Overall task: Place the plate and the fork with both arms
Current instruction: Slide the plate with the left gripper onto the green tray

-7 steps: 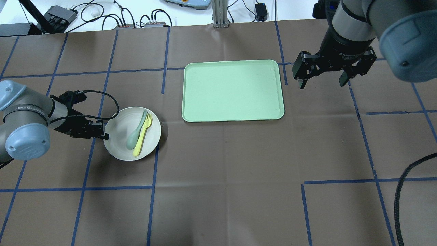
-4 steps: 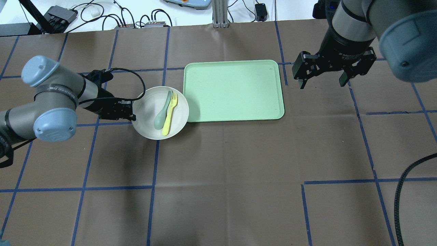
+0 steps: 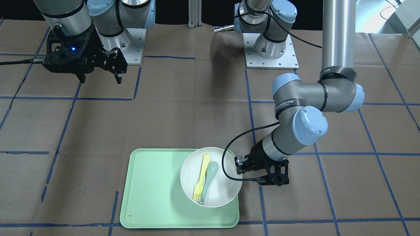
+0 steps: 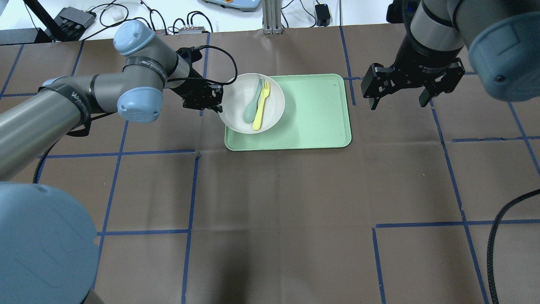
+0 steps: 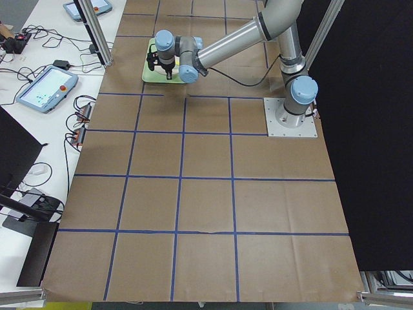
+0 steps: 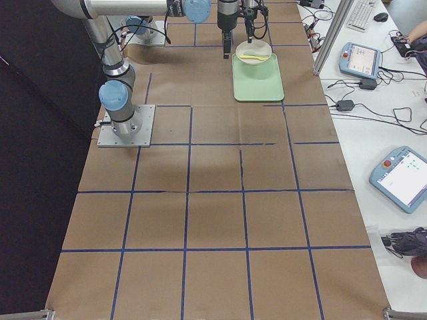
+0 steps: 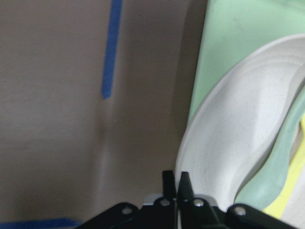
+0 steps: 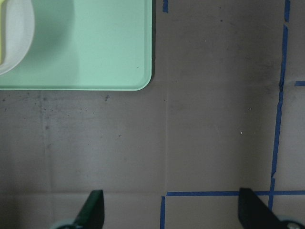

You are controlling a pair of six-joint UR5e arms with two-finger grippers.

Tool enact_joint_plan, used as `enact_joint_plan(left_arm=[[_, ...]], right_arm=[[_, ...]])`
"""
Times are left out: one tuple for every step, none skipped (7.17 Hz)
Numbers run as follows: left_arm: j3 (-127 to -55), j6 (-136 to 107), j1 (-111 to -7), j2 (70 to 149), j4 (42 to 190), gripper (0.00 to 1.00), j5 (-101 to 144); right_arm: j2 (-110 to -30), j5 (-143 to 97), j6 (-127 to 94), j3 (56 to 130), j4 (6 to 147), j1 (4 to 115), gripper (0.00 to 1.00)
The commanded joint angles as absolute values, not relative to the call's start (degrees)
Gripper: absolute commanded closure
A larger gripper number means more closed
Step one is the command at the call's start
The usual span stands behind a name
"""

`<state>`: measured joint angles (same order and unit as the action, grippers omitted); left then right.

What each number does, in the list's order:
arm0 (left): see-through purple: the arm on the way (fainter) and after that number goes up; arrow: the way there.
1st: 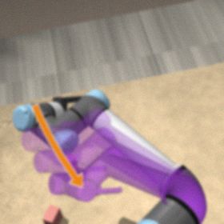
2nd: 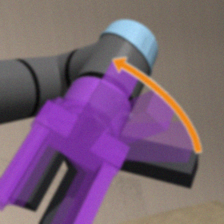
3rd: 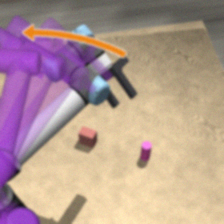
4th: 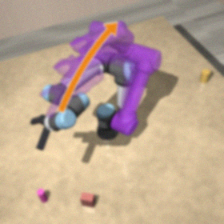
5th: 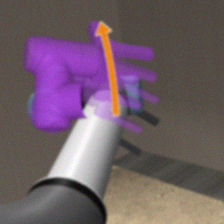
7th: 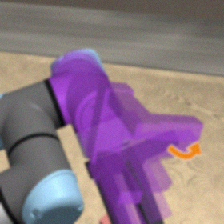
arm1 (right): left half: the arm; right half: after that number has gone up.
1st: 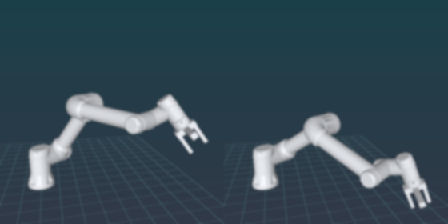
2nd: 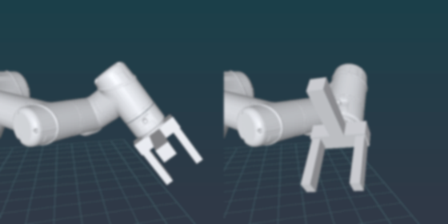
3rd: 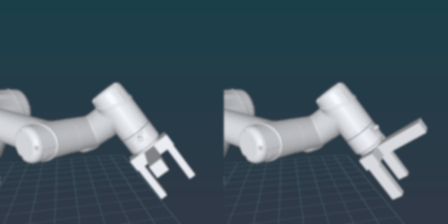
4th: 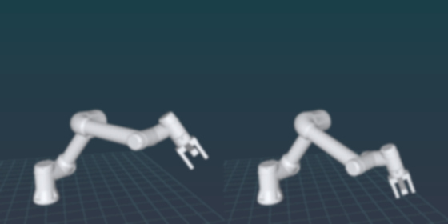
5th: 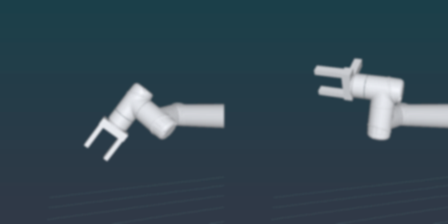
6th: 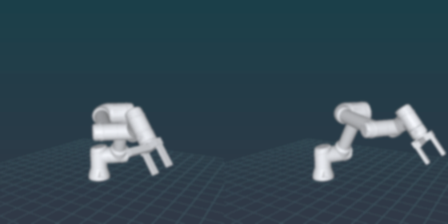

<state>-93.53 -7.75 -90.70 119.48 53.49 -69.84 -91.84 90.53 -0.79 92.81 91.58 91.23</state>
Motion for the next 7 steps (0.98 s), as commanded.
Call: enact_joint_plan(left_arm=[[-89.0,-10.3,-94.7,124.1,53.4,1.00,-69.7],[-88.9,-10.7,-94.7,125.3,53.4,1.00,-69.3],[-88.9,-11.4,-95.0,126.3,51.6,1.00,-67.7],[-88.9,-12.5,-95.3,126.8,50.2,0.99,-67.7],[-88.9,-12.5,-95.4,127.5,49.6,0.99,-67.7],[-88.9,-12.4,-95.3,127.7,48.9,0.99,-67.8],[-88.9,-12.5,-95.3,127.9,47.8,0.98,-67.8]], right_arm=[[-91.8,90.5,-0.8,92.8,91.6,91.2,0.00],[-91.8,90.5,-0.8,92.8,91.6,91.2,0.00],[-91.8,90.5,-0.8,92.8,91.6,91.2,0.00],[-91.8,90.5,-0.8,92.8,91.6,91.2,0.00],[-91.8,90.5,-0.8,92.8,91.6,91.2,0.00],[-91.8,90.5,-0.8,92.8,91.6,91.2,0.00],[-91.8,90.5,-0.8,92.8,91.6,91.2,0.00]])
